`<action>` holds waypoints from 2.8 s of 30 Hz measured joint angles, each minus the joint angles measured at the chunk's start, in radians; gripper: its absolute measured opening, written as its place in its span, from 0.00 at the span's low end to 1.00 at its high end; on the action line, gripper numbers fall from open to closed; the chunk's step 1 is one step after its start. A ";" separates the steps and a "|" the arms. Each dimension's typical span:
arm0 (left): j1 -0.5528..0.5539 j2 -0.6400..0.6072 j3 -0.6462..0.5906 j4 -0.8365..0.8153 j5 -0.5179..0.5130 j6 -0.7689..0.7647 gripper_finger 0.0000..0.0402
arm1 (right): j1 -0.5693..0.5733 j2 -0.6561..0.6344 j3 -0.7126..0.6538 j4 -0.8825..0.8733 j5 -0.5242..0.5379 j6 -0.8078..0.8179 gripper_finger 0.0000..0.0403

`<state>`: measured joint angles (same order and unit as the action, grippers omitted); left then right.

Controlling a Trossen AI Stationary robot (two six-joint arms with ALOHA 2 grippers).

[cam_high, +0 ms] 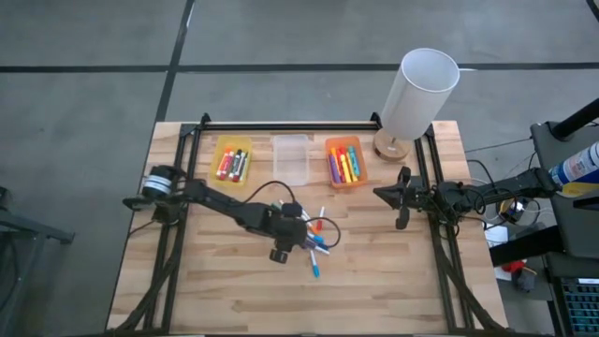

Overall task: Pick & Place Markers
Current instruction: Put the left small purple highlighter pen into the transparent bin

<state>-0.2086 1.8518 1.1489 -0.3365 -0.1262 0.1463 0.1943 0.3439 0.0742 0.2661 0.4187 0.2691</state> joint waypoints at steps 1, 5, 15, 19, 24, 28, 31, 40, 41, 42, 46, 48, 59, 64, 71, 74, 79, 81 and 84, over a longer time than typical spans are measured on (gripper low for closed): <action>0.003 0.005 0.003 -0.004 0.011 0.000 0.48 | 0.000 0.000 0.000 0.000 0.000 0.000 0.02; 0.016 0.016 0.004 -0.020 0.037 -0.008 0.48 | 0.000 0.000 0.000 0.000 0.000 0.000 0.02; 0.028 0.018 -0.003 -0.041 0.066 -0.047 0.34 | 0.000 0.000 0.000 0.000 0.000 0.000 0.02; 0.028 0.018 -0.003 -0.041 0.082 -0.049 0.24 | 0.000 0.000 0.000 0.000 0.000 0.000 0.02; 0.028 0.017 -0.004 -0.042 0.085 -0.092 0.10 | 0.000 0.000 0.000 0.000 0.000 0.000 0.02; 0.028 0.012 -0.004 -0.056 0.085 -0.101 0.04 | 0.000 0.000 0.000 0.000 0.000 0.000 0.02; 0.028 0.010 0.011 -0.111 0.084 -0.120 0.05 | 0.000 0.000 0.000 0.000 0.000 0.000 0.02; 0.033 -0.022 0.134 -0.397 -0.093 -0.136 0.06 | 0.000 0.000 0.000 0.000 0.000 0.000 0.02; 0.036 -0.027 0.145 -0.411 -0.128 -0.122 0.06 | 0.000 0.000 0.000 0.000 0.000 0.000 0.02; 0.039 -0.035 0.154 -0.423 -0.163 -0.110 0.06 | 0.000 0.000 0.000 0.000 0.000 0.000 0.02; 0.061 -0.071 0.175 -0.454 -0.292 -0.072 0.06 | 0.000 -0.001 0.000 0.000 0.000 0.000 0.02; 0.075 -0.100 0.173 -0.452 -0.390 -0.052 0.06 | 0.000 0.000 0.000 0.000 0.000 0.000 0.02; 0.274 -0.169 0.172 -0.386 -0.528 0.027 0.08 | 0.000 0.000 0.000 0.000 0.000 0.000 0.02; 0.406 -0.168 0.170 -0.360 -0.314 0.001 0.09 | 0.000 0.000 -0.002 0.000 0.000 0.000 0.02; 0.535 -0.166 0.170 -0.331 -0.151 -0.081 0.09 | 0.000 0.000 -0.002 0.000 0.000 0.000 0.02; 0.564 -0.166 0.170 -0.301 -0.110 -0.107 0.09 | 0.000 0.000 -0.002 0.000 0.000 0.000 0.02; 0.597 -0.166 0.167 -0.233 0.045 -0.148 0.09 | 0.000 0.000 -0.002 0.000 0.000 0.000 0.02; 0.599 -0.166 0.156 -0.180 0.057 -0.186 0.09 | 0.000 0.000 -0.002 0.000 0.000 0.000 0.02; 0.600 -0.162 0.145 -0.157 0.056 -0.204 0.09 | 0.000 0.000 -0.002 0.000 0.000 0.000 0.02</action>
<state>0.3912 1.6900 1.2939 -0.4930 -0.0699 -0.0578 0.1944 0.3439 0.0727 0.2658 0.4191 0.2695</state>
